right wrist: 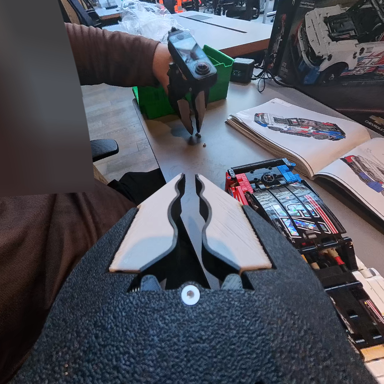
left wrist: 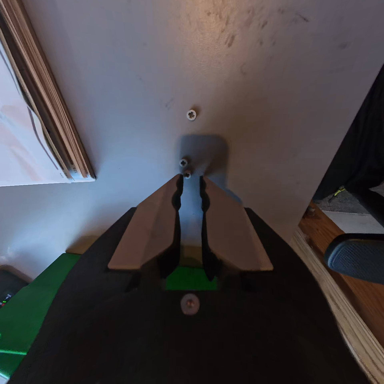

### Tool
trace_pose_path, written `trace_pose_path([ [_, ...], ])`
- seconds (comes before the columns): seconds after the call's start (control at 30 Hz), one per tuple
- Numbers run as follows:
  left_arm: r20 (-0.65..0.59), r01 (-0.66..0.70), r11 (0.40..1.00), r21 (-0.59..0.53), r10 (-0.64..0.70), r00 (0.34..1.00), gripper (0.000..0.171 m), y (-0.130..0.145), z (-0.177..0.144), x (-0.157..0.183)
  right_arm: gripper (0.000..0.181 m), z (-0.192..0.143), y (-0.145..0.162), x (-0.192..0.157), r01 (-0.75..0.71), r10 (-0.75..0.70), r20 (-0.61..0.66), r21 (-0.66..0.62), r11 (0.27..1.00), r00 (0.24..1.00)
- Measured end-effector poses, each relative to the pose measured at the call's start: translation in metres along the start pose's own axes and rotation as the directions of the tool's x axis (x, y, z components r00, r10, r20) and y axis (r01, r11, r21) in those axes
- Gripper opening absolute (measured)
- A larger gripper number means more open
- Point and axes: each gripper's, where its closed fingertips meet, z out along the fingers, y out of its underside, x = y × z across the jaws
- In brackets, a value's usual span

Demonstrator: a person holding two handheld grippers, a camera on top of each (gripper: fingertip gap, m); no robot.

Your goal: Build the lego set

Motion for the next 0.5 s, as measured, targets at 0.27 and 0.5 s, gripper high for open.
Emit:
trace_pose_path([
  [0.27,0.143,0.114,0.99,0.077,-0.124,0.982,0.011,0.039,-0.076,-0.022,0.004,-0.003,0.001,0.004,0.004,-0.004,-0.031,-0.008,1.0,1.0],
  [0.5,0.281,0.491,0.87,0.047,-0.483,0.83,0.018,0.173,-0.123,-0.079,0.004,0.005,0.002,0.01,-0.046,0.046,-0.012,0.002,0.999,0.999],
])
